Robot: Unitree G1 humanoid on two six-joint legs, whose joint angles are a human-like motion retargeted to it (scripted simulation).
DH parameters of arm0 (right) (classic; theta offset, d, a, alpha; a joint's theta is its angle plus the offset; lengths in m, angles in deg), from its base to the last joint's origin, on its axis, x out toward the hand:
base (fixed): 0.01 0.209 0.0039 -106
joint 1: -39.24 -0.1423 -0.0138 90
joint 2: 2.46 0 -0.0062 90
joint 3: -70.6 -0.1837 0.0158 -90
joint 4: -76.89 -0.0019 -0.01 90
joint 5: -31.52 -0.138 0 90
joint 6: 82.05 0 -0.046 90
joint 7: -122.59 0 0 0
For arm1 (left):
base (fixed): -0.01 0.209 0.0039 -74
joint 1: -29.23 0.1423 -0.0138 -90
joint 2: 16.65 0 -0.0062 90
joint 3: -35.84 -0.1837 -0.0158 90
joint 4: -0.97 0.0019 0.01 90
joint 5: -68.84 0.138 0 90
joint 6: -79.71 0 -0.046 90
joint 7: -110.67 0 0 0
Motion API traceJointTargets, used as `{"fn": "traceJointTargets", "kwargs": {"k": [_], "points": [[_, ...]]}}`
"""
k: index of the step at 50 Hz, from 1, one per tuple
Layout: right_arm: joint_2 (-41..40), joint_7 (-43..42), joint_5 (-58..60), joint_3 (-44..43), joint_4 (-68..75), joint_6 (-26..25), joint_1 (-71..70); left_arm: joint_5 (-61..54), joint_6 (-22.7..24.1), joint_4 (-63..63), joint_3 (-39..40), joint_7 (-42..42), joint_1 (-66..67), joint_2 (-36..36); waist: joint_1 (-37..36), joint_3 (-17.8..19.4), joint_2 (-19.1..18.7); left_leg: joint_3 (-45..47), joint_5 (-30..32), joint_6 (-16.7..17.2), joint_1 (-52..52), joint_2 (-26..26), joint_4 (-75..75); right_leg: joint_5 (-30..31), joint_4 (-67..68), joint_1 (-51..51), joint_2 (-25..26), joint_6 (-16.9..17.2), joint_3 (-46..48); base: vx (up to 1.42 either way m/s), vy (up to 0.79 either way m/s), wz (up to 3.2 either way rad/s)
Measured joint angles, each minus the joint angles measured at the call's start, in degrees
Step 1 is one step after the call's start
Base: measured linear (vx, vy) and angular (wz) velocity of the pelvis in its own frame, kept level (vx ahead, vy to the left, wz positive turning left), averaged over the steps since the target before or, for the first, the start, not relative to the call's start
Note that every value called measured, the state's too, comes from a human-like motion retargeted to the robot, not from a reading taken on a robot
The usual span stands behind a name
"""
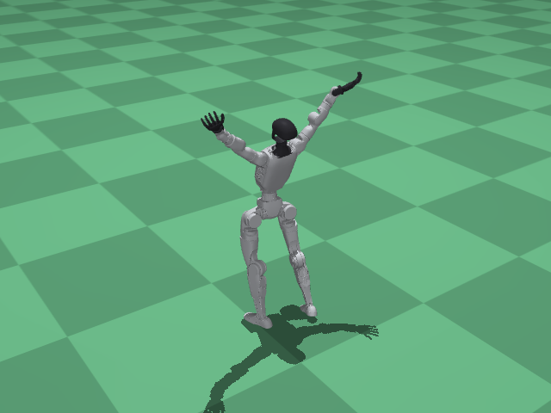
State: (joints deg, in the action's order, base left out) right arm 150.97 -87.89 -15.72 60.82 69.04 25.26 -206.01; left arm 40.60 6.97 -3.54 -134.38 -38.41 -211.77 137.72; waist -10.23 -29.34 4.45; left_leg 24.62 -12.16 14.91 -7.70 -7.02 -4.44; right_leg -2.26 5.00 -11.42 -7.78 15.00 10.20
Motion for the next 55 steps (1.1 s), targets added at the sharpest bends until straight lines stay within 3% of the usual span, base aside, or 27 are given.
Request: {"fn": "traceJointTargets", "kwargs": {"k": [5,12,38,45,52,55], "points": [[1.4,-3.0,-5.4,0.0,-0.5,3.9,-1.4,-2.7,0.6,-0.4,0.0,2.6,1.7,4.6,-0.3,-0.1,-1.1,-0.3,-0.5,-0.1,-1.4,0.0,0.4,0.0,-0.1,-1.5,0.0,0.0,0.4,0.06,0.01,0.08],[1.3,-5.5,-9.9,0.0,-0.2,5.0,-4.5,-4.0,0.3,-0.4,0.0,5.8,3.6,9.6,-0.8,-0.2,-3.3,-0.3,-0.8,-0.3,-3.2,-0.2,0.8,0.0,-0.5,-3.5,0.4,0.0,0.8,0.00,0.00,0.00],[9.9,-16.8,-11.8,0.0,-3.6,13.1,-1.6,-10.7,5.5,-5.5,0.1,13.7,8.9,22.0,-0.9,-0.5,-5.3,0.7,-1.0,-1.9,-7.5,-0.8,1.7,-0.8,-0.2,-7.1,1.2,0.0,0.2,0.00,0.00,0.00],[11.2,-21.8,-11.7,0.0,-4.6,15.3,-1.5,-11.2,8.6,-6.7,0.3,19.4,10.7,26.2,-1.3,-0.5,-6.5,1.2,-1.1,-2.0,-8.2,-1.2,2.3,-1.0,-0.6,-7.5,1.8,0.0,-0.4,0.00,0.00,0.00],[10.9,-23.6,-13.0,0.0,-4.2,14.3,-2.2,-11.6,8.5,-8.8,9.0,23.4,18.2,31.9,-0.4,-0.4,-8.0,1.9,-0.5,-2.5,-6.8,-1.3,2.6,0.0,-0.8,-5.9,2.0,0.0,-0.6,0.00,0.00,0.00],[7.2,-20.9,-15.3,0.0,-1.9,11.1,-5.1,-14.1,5.4,-10.6,23.7,19.0,32.2,39.2,2.0,-0.2,-10.4,1.7,0.1,-2.9,-4.3,-1.3,2.7,0.8,-0.6,-3.5,2.1,0.0,-0.4,0.00,0.00,0.00]]}}
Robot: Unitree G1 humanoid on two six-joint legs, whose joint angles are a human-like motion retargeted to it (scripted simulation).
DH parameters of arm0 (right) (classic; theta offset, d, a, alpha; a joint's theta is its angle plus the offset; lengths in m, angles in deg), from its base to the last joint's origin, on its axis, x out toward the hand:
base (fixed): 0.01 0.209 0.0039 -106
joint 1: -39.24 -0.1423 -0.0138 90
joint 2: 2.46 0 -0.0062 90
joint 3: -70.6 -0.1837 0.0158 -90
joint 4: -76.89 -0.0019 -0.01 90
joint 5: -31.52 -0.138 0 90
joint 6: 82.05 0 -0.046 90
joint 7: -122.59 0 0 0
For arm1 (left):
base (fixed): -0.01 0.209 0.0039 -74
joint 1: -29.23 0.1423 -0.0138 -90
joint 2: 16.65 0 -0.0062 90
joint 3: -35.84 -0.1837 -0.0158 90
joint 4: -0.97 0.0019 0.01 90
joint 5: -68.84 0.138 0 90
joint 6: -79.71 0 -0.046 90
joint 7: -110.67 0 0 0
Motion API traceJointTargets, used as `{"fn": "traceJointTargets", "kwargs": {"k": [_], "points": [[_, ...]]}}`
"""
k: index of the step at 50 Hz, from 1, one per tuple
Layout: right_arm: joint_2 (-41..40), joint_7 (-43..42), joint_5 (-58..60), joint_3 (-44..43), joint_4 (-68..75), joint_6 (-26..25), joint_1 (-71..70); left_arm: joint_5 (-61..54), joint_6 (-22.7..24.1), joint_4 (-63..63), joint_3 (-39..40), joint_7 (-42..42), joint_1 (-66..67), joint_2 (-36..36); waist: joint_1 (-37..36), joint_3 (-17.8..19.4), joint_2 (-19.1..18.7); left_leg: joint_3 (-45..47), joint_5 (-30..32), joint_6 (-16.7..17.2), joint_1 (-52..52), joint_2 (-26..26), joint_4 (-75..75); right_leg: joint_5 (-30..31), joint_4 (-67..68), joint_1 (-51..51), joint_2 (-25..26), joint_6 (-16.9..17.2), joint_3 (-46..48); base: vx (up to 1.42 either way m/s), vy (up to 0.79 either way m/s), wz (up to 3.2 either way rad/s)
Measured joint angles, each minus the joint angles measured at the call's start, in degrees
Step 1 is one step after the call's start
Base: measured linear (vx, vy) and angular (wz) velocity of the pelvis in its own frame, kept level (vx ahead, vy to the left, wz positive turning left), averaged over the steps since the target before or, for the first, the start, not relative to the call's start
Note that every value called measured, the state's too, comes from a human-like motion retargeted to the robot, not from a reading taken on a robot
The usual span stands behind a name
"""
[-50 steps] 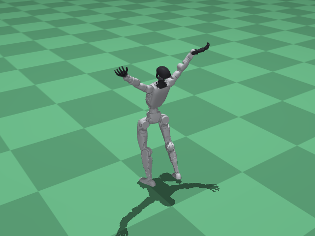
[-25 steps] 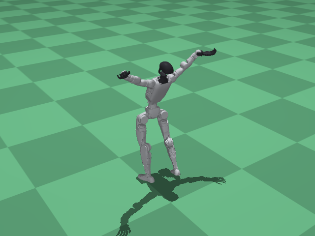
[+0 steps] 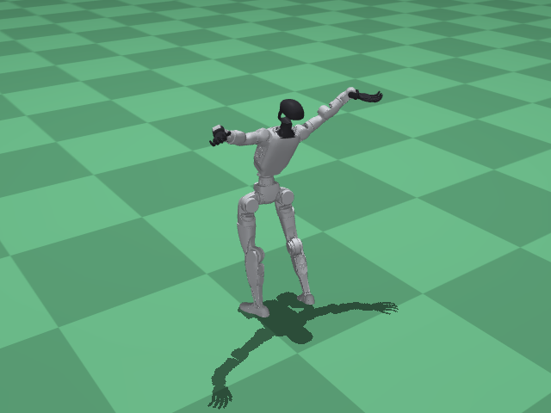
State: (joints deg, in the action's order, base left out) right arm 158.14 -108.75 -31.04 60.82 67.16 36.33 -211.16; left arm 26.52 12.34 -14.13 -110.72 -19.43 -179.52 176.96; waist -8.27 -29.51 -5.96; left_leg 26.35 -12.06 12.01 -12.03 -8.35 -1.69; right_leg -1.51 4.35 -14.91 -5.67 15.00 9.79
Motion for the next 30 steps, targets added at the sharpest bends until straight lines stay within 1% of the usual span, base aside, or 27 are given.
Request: {"fn": "traceJointTargets", "kwargs": {"k": [2,3,5,7,10,13,17,20,21,23,24,25,27,28,29,30], "points": [[-2.5,3.1,-2.3,0.0,3.5,-2.6,-4.1,-2.8,-3.5,0.9,17.4,-6.1,15.7,6.3,3.2,2.6,-1.3,-0.1,0.2,-0.2,1.3,-0.2,-0.2,0.5,0.1,1.2,0.2,0.0,0.1,0.00,0.00,0.00],[-3.0,4.8,-3.3,0.0,5.4,-3.7,-5.8,-3.8,-5.3,2.4,26.2,-9.2,23.7,8.6,4.8,4.0,-1.2,-0.2,0.3,-0.2,1.7,-0.3,-0.4,0.7,0.1,1.4,0.3,0.0,0.3,-0.01,0.00,0.18],[-2.8,7.8,-4.5,0.0,8.1,-4.8,-7.1,-4.8,-7.5,6.2,42.0,-14.2,38.6,9.4,6.7,6.0,0.2,-0.6,0.4,-0.4,2.3,-0.4,-0.6,0.9,0.2,1.6,0.4,0.0,0.7,-0.02,0.01,0.22],[-2.2,9.5,-4.5,0.0,9.2,-5.2,-6.7,-4.5,-8.4,8.0,51.5,-17.3,47.7,9.4,7.6,7.4,1.4,-1.0,0.5,-0.7,3.0,-0.4,-0.9,1.1,0.5,2.1,0.4,0.0,1.1,-0.03,0.04,0.23],[-2.1,11.8,-3.4,0.0,9.9,-6.0,-5.1,-3.7,-8.9,8.8,62.0,-20.8,57.9,8.6,8.9,9.9,2.6,-2.0,0.3,-1.6,4.0,0.0,-1.4,1.7,2.3,3.2,-0.3,0.0,2.0,-0.04,0.12,0.38],[-3.1,14.3,-0.2,0.0,9.9,-7.8,-2.0,-3.0,-8.5,7.2,71.9,-23.1,67.7,5.4,10.4,13.2,2.9,-4.2,-0.2,-3.3,4.2,1.0,-2.0,2.9,7.9,4.8,-2.1,0.0,2.5,-0.02,0.24,0.67],[-6.0,18.2,8.3,0.0,7.7,-12.5,3.7,-2.3,-8.0,0.1,84.1,-25.8,79.4,-0.8,12.4,19.0,0.9,-7.6,-0.5,-4.3,3.6,-0.7,-2.4,4.8,24.4,11.8,-1.9,-2.7,0.9,-0.04,0.11,0.62],[-9.4,19.4,15.3,0.0,2.9,-15.1,8.5,-2.6,-7.0,-8.8,91.4,-27.4,86.4,-7.0,13.8,23.0,-0.5,-9.5,-0.9,-4.1,3.4,-1.5,-2.4,4.2,39.1,20.7,-2.8,-2.9,-1.1,-0.05,-0.01,0.38],[-10.7,19.4,17.0,-0.8,0.4,-15.1,10.7,-3.1,-6.4,-12.4,92.4,-27.9,87.8,-9.1,14.5,24.3,-0.7,-9.9,-1.1,-3.8,3.4,-1.6,-2.4,3.2,41.8,23.2,-3.6,-3.0,-1.3,-0.03,-0.06,0.29],[-13.1,18.0,21.0,-4.5,-6.3,-14.7,17.8,-3.8,-4.8,-20.7,92.2,-28.0,89.6,-14.3,16.4,26.3,-0.7,-10.7,-1.3,-3.1,3.1,-1.2,-2.4,0.4,45.2,27.6,-5.9,-3.4,-0.9,-0.01,-0.09,0.28],[-14.0,16.5,24.3,-7.8,-10.8,-14.6,23.7,-3.2,-3.8,-25.5,87.8,-27.4,87.4,-17.8,17.2,26.5,-0.4,-11.1,-1.4,-2.7,2.9,-1.0,-2.3,-1.3,45.0,28.9,-7.2,-3.7,-0.1,0.01,-0.12,0.28],[-14.7,14.7,28.2,-11.6,-15.6,-14.5,30.5,-2.2,-2.8,-30.6,81.5,-26.7,83.8,-21.6,18.0,26.4,0.0,-11.3,-1.5,-2.3,2.6,-0.8,-2.2,-3.1,44.0,30.0,-8.5,-4.1,0.8,0.02,-0.15,0.18],[-13.3,13.4,33.1,-15.2,-24.5,-13.7,40.6,2.1,-1.3,-36.1,57.0,-26.9,64.6,-31.3,15.5,25.7,1.3,-11.1,-1.8,-1.4,2.1,-1.0,-2.2,-5.8,38.3,30.1,-9.5,-4.5,3.0,0.03,-0.19,-0.02],[-11.2,13.4,33.7,-17.1,-29.3,-13.1,45.7,4.1,-1.0,-36.5,43.5,-27.3,53.0,-36.4,13.3,25.7,2.7,-10.8,-1.9,-1.2,1.8,-1.1,-2.4,-6.7,34.8,29.7,-9.5,-4.4,3.9,0.04,-0.22,-0.21],[-10.1,13.9,34.4,-19.3,-33.8,-12.7,50.8,5.4,-0.9,-37.1,35.2,-28.1,46.6,-40.1,11.9,26.1,4.1,-10.5,-2.1,-1.3,1.7,-1.2,-2.6,-7.2,31.2,29.0,-9.4,-4.3,4.5,0.04,-0.24,-0.28],[-9.4,14.6,35.2,-21.7,-38.2,-12.4,55.8,6.2,-0.8,-37.8,29.7,-29.0,42.7,-43.0,10.9,26.8,5.4,-10.2,-2.1,-1.6,1.7,-1.2,-2.9,-7.5,27.8,28.3,-9.1,-4.0,4.9,0.04,-0.26,-0.31]]}}
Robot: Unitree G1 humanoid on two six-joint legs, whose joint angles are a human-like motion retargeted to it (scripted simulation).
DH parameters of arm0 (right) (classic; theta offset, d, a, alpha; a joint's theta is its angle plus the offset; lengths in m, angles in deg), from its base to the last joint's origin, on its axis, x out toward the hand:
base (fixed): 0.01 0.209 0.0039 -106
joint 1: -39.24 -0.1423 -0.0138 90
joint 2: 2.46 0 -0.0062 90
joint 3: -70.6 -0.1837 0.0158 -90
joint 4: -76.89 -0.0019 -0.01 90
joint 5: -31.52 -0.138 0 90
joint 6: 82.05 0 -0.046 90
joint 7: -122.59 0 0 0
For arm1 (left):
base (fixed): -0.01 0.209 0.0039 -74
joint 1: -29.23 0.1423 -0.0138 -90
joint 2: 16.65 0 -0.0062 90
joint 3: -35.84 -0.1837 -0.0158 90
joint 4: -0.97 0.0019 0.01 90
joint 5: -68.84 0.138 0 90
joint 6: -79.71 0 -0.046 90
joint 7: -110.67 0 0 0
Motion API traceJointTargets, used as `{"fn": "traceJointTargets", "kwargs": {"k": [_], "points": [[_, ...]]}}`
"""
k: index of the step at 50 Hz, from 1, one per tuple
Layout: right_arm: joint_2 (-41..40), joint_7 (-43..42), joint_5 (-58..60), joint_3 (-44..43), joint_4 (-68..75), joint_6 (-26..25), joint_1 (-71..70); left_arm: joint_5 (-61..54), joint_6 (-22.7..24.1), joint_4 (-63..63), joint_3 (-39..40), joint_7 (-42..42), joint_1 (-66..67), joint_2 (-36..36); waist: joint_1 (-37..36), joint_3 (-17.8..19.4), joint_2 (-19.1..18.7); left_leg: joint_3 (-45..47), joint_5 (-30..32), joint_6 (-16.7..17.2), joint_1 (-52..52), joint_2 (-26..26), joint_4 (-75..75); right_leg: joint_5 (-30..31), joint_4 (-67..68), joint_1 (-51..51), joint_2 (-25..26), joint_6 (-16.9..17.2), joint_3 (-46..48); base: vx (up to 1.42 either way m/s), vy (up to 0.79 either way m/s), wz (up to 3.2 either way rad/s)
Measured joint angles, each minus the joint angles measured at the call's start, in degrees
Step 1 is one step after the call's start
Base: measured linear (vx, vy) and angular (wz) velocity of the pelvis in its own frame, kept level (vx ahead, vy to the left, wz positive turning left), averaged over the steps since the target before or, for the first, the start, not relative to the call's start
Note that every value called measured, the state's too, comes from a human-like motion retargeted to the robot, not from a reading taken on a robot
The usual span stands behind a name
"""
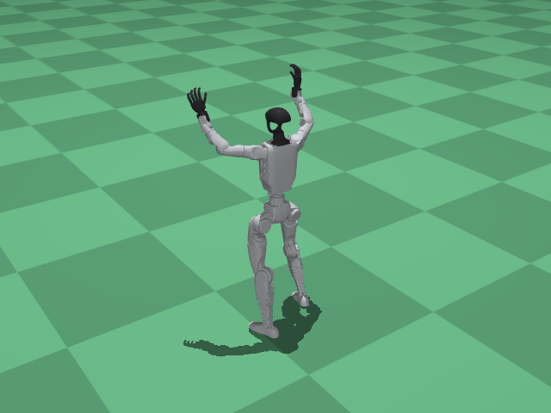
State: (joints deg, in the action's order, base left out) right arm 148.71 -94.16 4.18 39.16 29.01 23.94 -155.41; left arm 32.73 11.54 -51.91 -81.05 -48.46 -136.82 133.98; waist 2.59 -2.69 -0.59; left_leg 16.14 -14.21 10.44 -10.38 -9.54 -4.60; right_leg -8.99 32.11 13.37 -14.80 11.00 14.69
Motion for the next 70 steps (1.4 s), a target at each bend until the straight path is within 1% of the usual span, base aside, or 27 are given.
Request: {"fn": "traceJointTargets", "kwargs": {"k": [2,3,5,7,10,12,15,18,22,25,28,32,35,37,41,45,49,52,55,58,61,63,65,70], "points": [[-0.1,1.0,8.3,-3.8,-8.0,-1.3,9.3,2.5,0.0,-3.7,-2.3,-1.3,1.6,-3.0,-0.9,1.4,2.1,0.5,0.0,-1.1,0.2,-0.1,-0.9,-0.2,-5.5,-1.7,0.9,0.4,0.0,0.05,-0.27,-0.33],[-0.5,1.4,12.0,-7.4,-13.0,-1.9,15.3,5.0,-0.5,-6.3,-1.4,-1.9,4.9,-4.0,-1.2,1.9,2.8,0.7,0.0,-1.7,0.5,-0.3,-1.5,-0.2,-7.8,-2.5,1.5,0.5,-0.2,0.06,-0.28,-0.35],[-2.0,3.9,17.2,-12.7,-22.3,-2.3,25.8,10.3,-1.5,-11.2,1.9,-3.1,13.2,-6.4,-1.9,2.7,3.9,1.2,0.2,-3.3,1.4,-0.6,-3.3,0.0,-11.3,-3.9,2.5,0.4,-0.9,0.06,-0.28,-0.35],[-4.3,7.8,22.1,-16.2,-29.7,-3.2,35.4,15.3,-2.6,-15.5,6.4,-4.2,23.2,-9.7,-2.8,3.5,4.7,1.7,0.8,-5.4,3.0,-0.9,-5.8,0.6,-13.8,-4.8,3.3,0.1,-1.7,0.07,-0.28,-0.34],[-9.2,14.5,28.4,-18.8,-35.9,-4.8,48.5,21.0,-4.0,-18.6,11.4,-5.9,37.1,-16.3,-4.1,5.0,6.0,2.7,2.0,-8.5,6.0,-0.7,-10.6,1.7,-16.8,-5.4,3.6,-0.3,-2.5,0.06,-0.26,-0.27],[-13.7,18.4,31.2,-19.3,-35.8,-5.9,56.9,23.5,-5.0,-17.2,12.9,-6.9,44.5,-21.4,-4.8,6.1,7.0,3.6,2.7,-10.2,8.4,-0.2,-13.9,2.4,-18.1,-5.4,3.3,-0.2,-2.8,0.06,-0.22,-0.16],[-22.2,22.4,33.8,-20.2,-30.3,-7.4,69.7,26.7,-6.5,-11.1,13.7,-7.7,53.8,-29.2,-5.7,7.5,8.4,5.3,3.2,-11.6,12.1,1.1,-17.4,3.2,-19.5,-5.0,2.7,0.2,-3.0,0.05,-0.17,-0.04],[-31.6,23.7,36.0,-21.6,-18.7,-9.0,81.2,28.9,-8.0,-0.8,14.1,-6.9,61.4,-36.6,-6.4,8.8,9.2,7.4,3.3,-11.5,14.9,2.9,-16.3,3.5,-20.7,-4.7,2.2,0.9,-2.8,0.05,-0.11,0.07],[-43.4,23.5,38.8,-25.9,0.3,-11.6,94.5,28.2,-10.0,14.5,17.0,-5.1,70.9,-45.9,-7.2,10.4,8.9,9.8,4.6,-9.7,16.4,5.5,-7.9,3.6,-22.4,-4.8,2.5,2.0,-2.4,0.06,-0.04,0.06],[-50.9,23.7,36.5,-31.7,13.5,-13.7,103.1,24.5,-11.2,24.0,21.6,-5.1,78.4,-52.0,-8.1,11.6,7.8,10.2,7.1,-7.5,16.5,6.5,0.5,3.6,-23.5,-5.3,3.8,2.8,-2.1,0.08,0.01,-0.08],[-55.6,25.0,30.0,-39.1,22.2,-15.6,110.5,19.9,-12.0,29.2,27.2,-5.9,86.6,-56.4,-9.1,12.6,6.7,8.7,10.1,-5.7,16.8,6.7,6.2,3.6,-24.2,-6.0,5.3,3.5,-2.4,0.10,0.05,-0.23],[-58.2,26.1,23.4,-46.5,27.0,-16.9,118.8,14.3,-12.3,30.9,33.8,-6.7,96.8,-60.1,-10.9,13.4,6.4,6.4,12.7,-4.4,17.3,6.4,9.4,4.0,-24.8,-6.2,6.7,4.0,-3.6,0.09,0.05,-0.39],[-58.4,26.2,22.7,-48.4,26.4,-17.5,123.4,11.1,-12.6,30.9,37.9,-6.5,102.1,-61.5,-12.3,13.4,6.9,6.5,12.9,-3.8,17.5,5.8,9.5,4.6,-25.3,-5.7,7.5,4.0,-4.8,0.07,0.05,-0.49],[-58.1,26.5,23.8,-48.1,25.4,-17.4,125.1,9.7,-12.9,31.4,40.2,-6.1,103.8,-61.8,-13.1,13.1,7.3,7.5,12.6,-3.2,17.3,5.5,9.6,5.0,-25.6,-5.5,7.9,4.0,-5.6,0.05,0.07,-0.49],[-57.3,27.2,26.5,-46.2,24.5,-17.3,124.2,8.9,-13.4,33.3,43.5,-4.0,102.3,-60.7,-14.2,12.2,8.0,10.1,11.6,-1.9,16.7,4.9,9.6,5.6,-26.4,-5.1,8.6,4.0,-6.8,0.03,0.10,-0.42],[-57.4,26.5,27.1,-43.6,25.8,-17.1,117.4,9.6,-12.7,34.5,42.0,-1.1,95.1,-57.6,-14.2,11.1,8.6,11.4,10.6,-0.7,16.5,4.9,9.6,5.6,-27.3,-5.2,8.8,4.0,-7.4,-0.01,0.14,-0.22],[-58.1,24.0,25.3,-40.3,25.1,-16.6,106.8,12.0,-11.9,32.9,34.3,-0.6,84.0,-53.5,-13.1,10.2,9.0,11.0,9.4,-0.5,16.0,6.4,9.6,4.9,-27.5,-6.1,7.1,4.0,-7.4,-0.02,0.24,0.09],[-57.9,22.3,21.7,-37.3,19.6,-15.5,98.8,14.4,-11.8,29.5,26.9,-2.0,74.4,-50.6,-11.6,10.0,9.0,9.8,8.6,-0.9,15.1,8.3,9.6,4.5,-26.3,-7.0,4.8,3.3,-6.6,-0.02,0.30,0.35],[-56.3,22.2,15.3,-34.1,8.2,-13.2,91.6,15.8,-11.8,23.8,20.3,-3.8,64.5,-47.8,-10.2,9.5,7.9,8.6,8.5,-0.5,14.4,7.9,9.6,4.8,-23.3,-6.8,4.9,-0.2,-5.5,-0.04,0.18,0.31],[-52.2,23.9,6.0,-31.9,-8.6,-10.8,84.5,13.9,-11.3,15.6,15.7,-5.0,54.9,-45.7,-8.9,9.3,6.6,7.4,8.6,-0.4,13.8,7.2,9.6,4.7,-17.6,-4.8,5.2,-3.6,-4.7,-0.04,0.15,0.26],[-47.6,25.5,-2.4,-30.6,-26.2,-7.8,76.9,9.2,-9.5,5.5,12.8,-5.4,48.3,-44.4,-7.9,8.6,5.7,6.7,8.5,-0.4,13.2,6.8,9.6,3.8,-13.0,-2.4,5.4,-5.3,-4.3,-0.02,0.12,0.15],[-45.0,26.0,-6.5,-30.3,-36.9,-5.5,71.4,5.5,-7.7,-1.4,11.3,-5.7,45.5,-44.0,-7.5,7.9,5.6,6.5,8.3,-0.4,12.7,6.9,9.6,2.9,-12.5,-1.6,5.6,-5.2,-4.0,0.00,0.08,0.05],[-42.7,25.9,-9.5,-30.3,-46.6,-3.3,64.9,2.0,-6.0,-8.3,10.3,-6.2,43.4,-43.5,-7.1,7.5,5.8,6.5,8.1,-0.3,12.2,7.2,9.6,2.2,-14.3,-1.6,5.8,-4.2,-3.6,0.01,0.06,0.01],[-39.9,23.5,-13.0,-30.0,-64.0,0.1,46.3,-2.2,-3.6,-22.3,9.1,-8.9,42.2,-42.3,-7.0,7.1,7.4,7.0,7.4,0.0,10.8,9.0,9.3,3.2,-23.7,-3.8,6.3,0.4,-3.9,0.00,0.00,0.00]]}}
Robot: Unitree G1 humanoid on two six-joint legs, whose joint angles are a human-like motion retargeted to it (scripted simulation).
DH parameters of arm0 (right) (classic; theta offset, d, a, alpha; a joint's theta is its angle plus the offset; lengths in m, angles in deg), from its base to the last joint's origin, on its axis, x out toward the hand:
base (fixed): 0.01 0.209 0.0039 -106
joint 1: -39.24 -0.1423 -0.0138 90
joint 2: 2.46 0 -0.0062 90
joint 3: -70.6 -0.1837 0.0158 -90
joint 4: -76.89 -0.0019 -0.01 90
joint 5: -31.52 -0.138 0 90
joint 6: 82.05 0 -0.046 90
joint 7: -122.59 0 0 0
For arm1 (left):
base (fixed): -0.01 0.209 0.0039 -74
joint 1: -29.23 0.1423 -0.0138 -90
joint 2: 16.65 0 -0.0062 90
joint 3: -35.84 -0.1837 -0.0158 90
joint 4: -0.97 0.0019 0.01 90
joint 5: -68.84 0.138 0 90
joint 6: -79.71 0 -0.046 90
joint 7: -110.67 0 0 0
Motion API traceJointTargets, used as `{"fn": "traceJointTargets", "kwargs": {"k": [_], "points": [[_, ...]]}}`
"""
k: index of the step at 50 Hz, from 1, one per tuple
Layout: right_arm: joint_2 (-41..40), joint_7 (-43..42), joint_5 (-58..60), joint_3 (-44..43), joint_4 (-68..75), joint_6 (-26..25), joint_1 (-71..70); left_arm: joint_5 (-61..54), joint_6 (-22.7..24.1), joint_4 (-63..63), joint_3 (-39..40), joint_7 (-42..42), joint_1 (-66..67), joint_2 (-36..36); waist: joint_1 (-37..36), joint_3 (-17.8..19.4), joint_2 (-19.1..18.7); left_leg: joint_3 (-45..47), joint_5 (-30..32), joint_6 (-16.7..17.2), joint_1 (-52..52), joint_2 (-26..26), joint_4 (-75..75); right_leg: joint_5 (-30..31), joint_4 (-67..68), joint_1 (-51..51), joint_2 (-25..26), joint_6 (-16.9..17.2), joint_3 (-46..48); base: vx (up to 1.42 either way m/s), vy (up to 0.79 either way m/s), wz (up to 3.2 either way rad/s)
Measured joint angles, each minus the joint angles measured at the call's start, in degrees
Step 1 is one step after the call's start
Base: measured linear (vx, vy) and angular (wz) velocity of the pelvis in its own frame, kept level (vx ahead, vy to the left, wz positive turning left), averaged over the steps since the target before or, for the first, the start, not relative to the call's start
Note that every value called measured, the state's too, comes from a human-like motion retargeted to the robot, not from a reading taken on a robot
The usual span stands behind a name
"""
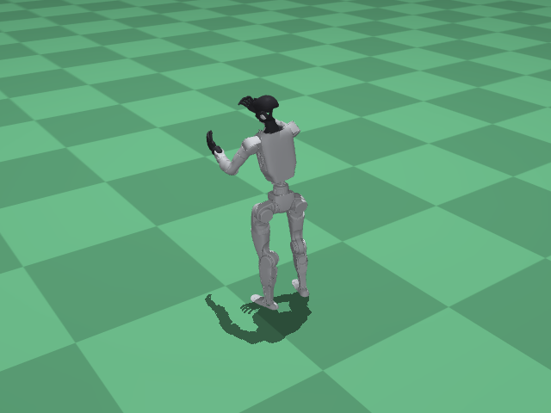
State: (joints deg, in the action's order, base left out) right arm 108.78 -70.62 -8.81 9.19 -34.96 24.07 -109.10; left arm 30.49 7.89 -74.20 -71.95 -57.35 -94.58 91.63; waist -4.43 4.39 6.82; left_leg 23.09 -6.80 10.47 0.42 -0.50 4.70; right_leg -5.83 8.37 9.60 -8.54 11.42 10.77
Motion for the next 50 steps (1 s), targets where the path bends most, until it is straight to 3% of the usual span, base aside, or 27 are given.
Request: {"fn": "traceJointTargets", "kwargs": {"k": [5,10,17,21,25,29,35,40,45,50], "points": [[-0.1,-2.8,-4.5,2.7,-9.0,2.7,-15.4,2.7,-0.6,-6.8,1.1,-4.3,5.6,0.0,-0.8,-0.5,1.0,0.7,-0.5,0.3,-0.6,0.9,-0.3,1.0,-4.6,-1.7,0.3,2.2,-2.0,0.00,0.00,0.00],[2.2,-7.0,-6.8,5.4,-10.0,5.7,-24.0,7.4,-2.4,-2.4,3.2,-6.0,17.3,-2.5,-2.1,-1.1,1.3,1.3,-1.5,0.4,-0.2,0.6,-1.0,-1.0,-4.6,-1.8,0.3,2.3,-1.8,0.00,0.00,0.00],[9.5,-14.8,-8.1,9.3,-4.5,6.4,-31.5,13.0,-7.5,26.9,8.6,1.8,32.8,-10.0,-4.1,-1.6,2.0,1.7,-2.2,0.5,0.0,0.2,-1.1,-3.7,-4.1,-1.3,0.7,2.6,-1.7,0.00,0.00,0.00],[13.0,-12.1,-15.7,12.6,-7.6,7.8,-34.2,12.3,-10.8,45.2,16.1,5.6,39.9,-13.9,-5.3,-1.8,2.0,1.8,-2.3,0.8,0.0,0.0,-1.1,-4.4,-4.5,-1.5,0.9,2.3,-1.8,0.00,0.00,0.00],[16.1,-6.0,-25.5,15.6,-13.0,10.6,-35.4,9.6,-11.3,53.6,23.5,7.7,48.5,-15.1,-6.3,-2.0,2.0,1.7,-2.7,1.2,-0.1,-0.1,-1.1,-4.9,-4.9,-1.9,1.0,2.3,-1.2,0.00,0.00,0.00],[20.1,-4.9,-28.1,17.7,-13.3,12.5,-36.2,6.7,-9.6,52.2,26.4,8.6,57.4,-15.1,-7.2,-2.2,2.1,1.1,-3.5,1.2,-0.1,-0.1,-1.1,-5.6,-4.8,-2.2,1.0,2.8,-0.3,0.03,-0.01,0.23],[25.5,-11.2,-24.3,20.0,-5.7,11.3,-38.9,6.4,-9.7,48.6,26.7,8.2,62.6,-14.0,-8.3,-2.6,2.2,-0.5,-5.2,1.0,0.1,-0.1,-1.1,-7.3,-3.2,-2.2,0.6,3.5,1.3,0.03,0.00,0.34],[25.8,-11.0,-26.3,22.0,-6.5,11.7,-40.5,6.5,-10.9,48.1,26.9,7.6,57.9,-14.0,-8.8,-3.1,2.2,-2.3,-6.4,0.7,0.5,0.1,-1.5,-8.6,-1.4,-2.0,0.0,3.4,2.7,0.03,0.00,0.35],[25.6,-4.4,-29.8,21.7,-13.2,14.6,-38.2,7.3,-10.0,41.5,24.3,4.9,51.3,-13.9,-9.0,-3.5,2.8,-4.1,-6.7,0.4,0.8,0.4,-1.8,-9.0,-0.7,-2.3,-0.6,3.1,4.2,0.04,0.00,0.31],[32.6,-6.9,-16.2,17.2,-13.5,14.5,-30.1,12.8,-8.7,26.1,21.8,-1.6,47.3,-11.6,-8.9,-3.1,4.3,-5.8,-6.1,-0.2,0.6,0.9,-1.6,-6.8,-1.8,-3.6,-1.2,3.1,5.8,0.05,0.00,0.26]]}}
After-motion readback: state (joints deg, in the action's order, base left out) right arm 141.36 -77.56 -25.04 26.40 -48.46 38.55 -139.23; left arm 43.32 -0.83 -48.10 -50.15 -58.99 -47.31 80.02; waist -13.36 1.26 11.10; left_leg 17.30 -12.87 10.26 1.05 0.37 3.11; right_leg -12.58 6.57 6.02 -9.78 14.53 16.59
